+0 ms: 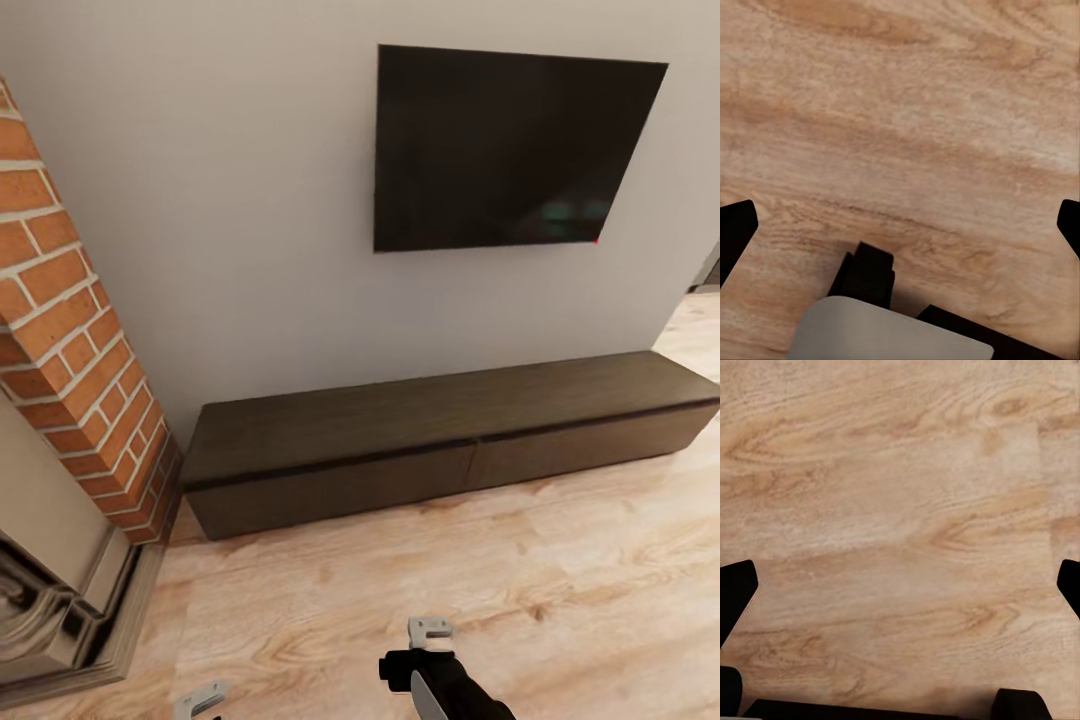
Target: Place each of the two pumpkins and all three candles from the living room inside a cabinet in the living room (use any cabinet), then make sure every cabinet is closed, and position the cauldron so it is next to a table in the living room.
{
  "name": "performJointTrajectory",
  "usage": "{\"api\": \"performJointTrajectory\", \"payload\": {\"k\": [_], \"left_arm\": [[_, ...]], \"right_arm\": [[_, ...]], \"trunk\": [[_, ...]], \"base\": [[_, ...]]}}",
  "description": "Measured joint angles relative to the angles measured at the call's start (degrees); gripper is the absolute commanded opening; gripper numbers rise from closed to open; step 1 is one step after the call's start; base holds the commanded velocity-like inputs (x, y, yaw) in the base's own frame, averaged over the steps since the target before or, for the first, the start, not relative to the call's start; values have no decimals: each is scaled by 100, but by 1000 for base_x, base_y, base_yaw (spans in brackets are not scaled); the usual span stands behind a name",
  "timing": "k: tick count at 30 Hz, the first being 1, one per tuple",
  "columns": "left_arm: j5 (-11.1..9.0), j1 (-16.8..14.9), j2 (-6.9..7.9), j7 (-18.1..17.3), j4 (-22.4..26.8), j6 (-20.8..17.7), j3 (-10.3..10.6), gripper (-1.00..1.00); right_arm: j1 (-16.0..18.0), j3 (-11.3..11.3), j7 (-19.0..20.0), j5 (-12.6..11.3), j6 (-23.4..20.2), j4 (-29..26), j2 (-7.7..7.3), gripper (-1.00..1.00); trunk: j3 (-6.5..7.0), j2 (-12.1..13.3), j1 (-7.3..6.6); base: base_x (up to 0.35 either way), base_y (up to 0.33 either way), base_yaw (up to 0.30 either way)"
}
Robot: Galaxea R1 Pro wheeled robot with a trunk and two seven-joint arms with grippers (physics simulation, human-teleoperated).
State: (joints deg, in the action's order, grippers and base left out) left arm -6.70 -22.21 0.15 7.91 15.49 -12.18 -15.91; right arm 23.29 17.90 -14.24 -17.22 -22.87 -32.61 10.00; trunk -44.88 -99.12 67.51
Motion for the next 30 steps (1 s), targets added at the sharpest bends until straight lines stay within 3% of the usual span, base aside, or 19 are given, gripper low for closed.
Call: {"api": "performJointTrajectory", "payload": {"k": [8, 17, 30], "left_arm": [[0, 1, -6, 0, 0, 0, 4, 100], [-2, 6, -7, 0, -1, -2, 1, 100], [-7, 7, -5, 0, -1, -4, 1, 100]], "right_arm": [[0, -6, 0, 1, 3, 85, 0, 100], [0, 22, 32, 25, 853, 880, 0, 100], [0, 15, 35, 12, 939, 957, 0, 100]], "trunk": [[-6, 0, 0], [-9, 0, 0], [-9, 0, 0]], "base": [[195, -1, 240], [77, 0, 23], [152, -17, 0]]}}
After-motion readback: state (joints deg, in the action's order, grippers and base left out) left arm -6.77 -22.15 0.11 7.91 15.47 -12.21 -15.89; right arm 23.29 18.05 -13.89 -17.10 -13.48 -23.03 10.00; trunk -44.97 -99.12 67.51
